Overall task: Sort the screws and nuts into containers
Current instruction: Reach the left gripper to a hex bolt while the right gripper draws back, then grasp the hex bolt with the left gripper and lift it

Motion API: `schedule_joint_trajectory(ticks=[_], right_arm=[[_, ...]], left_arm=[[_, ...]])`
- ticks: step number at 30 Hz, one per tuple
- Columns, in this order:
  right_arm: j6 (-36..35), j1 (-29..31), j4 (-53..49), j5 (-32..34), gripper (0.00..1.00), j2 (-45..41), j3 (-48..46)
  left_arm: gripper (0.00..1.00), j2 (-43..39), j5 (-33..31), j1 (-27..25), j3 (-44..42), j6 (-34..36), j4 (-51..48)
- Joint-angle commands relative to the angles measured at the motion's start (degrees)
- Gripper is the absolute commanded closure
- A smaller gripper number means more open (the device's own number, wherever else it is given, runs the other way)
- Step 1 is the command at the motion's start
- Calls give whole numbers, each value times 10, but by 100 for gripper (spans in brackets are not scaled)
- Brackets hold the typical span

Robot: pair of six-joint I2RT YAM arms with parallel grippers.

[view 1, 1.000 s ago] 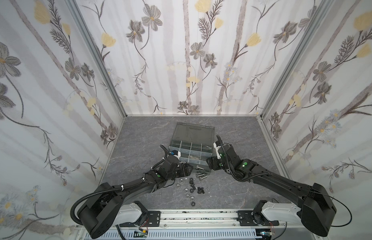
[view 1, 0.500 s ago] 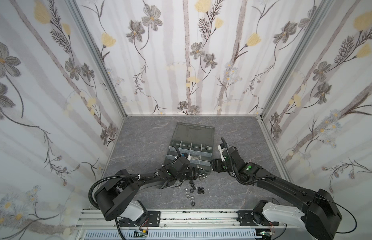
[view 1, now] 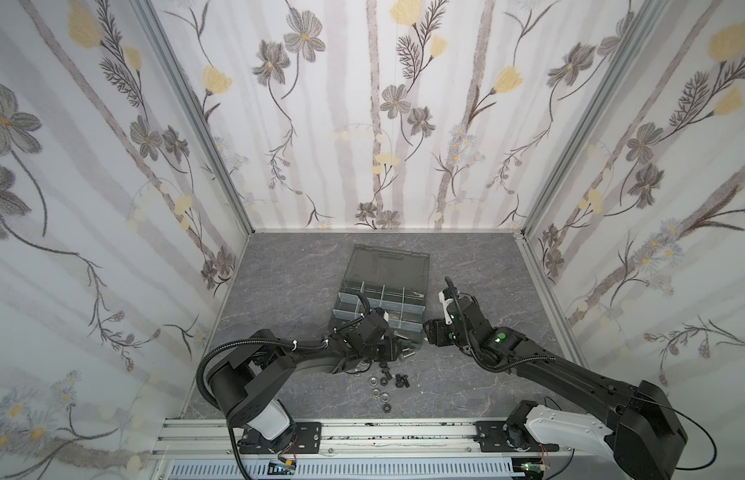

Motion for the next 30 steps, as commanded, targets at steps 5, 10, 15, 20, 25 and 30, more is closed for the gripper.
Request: schedule_joint_trajectory(ticks=[5, 10, 15, 20, 25, 30], right_arm=[[7, -1, 5, 10, 29, -3, -4], [9, -2, 7, 10, 29, -4, -6], [10, -1, 6, 9, 29, -5, -8], [11, -2, 9, 10, 29, -8, -11], [12, -3, 10, 9, 29, -8, -13], [12, -3, 10, 9, 29, -10, -15]], left_arm=[[64, 14, -1, -5, 3, 5, 4], [74, 25, -6, -6, 6, 4, 3], [81, 26, -9, -7, 5, 3, 2], [88, 18, -8, -6, 0, 6, 1], [92, 19, 7, -7, 4, 11, 1], [94, 16, 24, -9, 6, 16, 0]])
